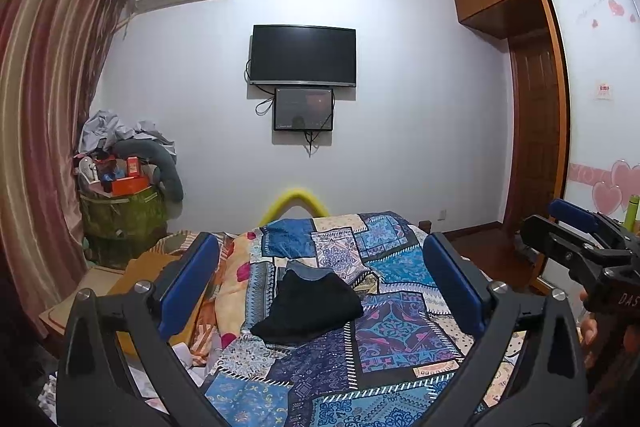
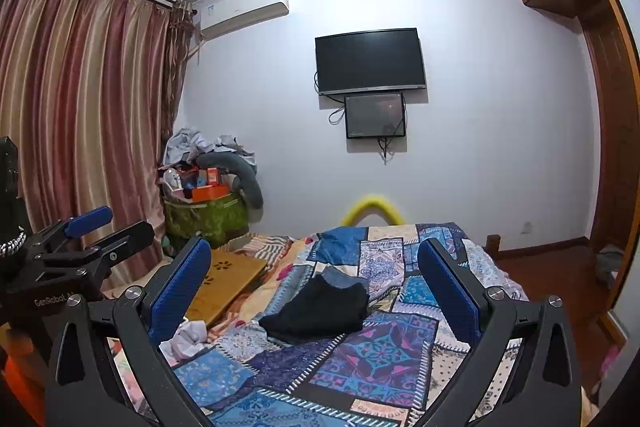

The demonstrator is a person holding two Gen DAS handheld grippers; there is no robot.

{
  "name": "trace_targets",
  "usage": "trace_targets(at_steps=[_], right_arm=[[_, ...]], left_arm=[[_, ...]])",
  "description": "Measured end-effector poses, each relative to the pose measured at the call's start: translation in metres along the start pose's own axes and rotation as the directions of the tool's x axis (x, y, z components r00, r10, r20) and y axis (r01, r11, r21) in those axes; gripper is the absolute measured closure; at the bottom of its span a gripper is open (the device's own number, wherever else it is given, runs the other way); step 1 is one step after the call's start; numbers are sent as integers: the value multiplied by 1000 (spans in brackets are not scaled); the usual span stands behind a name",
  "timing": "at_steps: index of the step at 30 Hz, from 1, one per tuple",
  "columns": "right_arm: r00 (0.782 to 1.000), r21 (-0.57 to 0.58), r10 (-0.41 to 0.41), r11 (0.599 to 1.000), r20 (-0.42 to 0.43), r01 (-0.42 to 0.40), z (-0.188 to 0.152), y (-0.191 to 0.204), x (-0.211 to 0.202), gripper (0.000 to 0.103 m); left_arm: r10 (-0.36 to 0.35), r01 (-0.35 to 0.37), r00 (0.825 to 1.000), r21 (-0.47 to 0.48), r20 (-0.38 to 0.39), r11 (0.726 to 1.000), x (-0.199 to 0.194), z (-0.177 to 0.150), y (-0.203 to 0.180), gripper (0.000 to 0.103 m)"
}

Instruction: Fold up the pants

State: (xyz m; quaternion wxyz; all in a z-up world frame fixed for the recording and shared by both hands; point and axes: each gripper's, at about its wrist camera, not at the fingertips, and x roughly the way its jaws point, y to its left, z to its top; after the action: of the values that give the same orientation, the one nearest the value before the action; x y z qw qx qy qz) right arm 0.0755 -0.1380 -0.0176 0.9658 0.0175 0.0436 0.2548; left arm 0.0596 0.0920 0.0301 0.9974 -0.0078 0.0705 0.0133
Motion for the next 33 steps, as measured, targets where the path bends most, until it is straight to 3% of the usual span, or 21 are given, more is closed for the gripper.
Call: trace_targets(at_steps=[33], right_arm=[[1000,1,-14,1000,-16,14,-1,-2,2,0]], left_arm=[[-41,41,999,7,-20,999,9,-5,2,0]])
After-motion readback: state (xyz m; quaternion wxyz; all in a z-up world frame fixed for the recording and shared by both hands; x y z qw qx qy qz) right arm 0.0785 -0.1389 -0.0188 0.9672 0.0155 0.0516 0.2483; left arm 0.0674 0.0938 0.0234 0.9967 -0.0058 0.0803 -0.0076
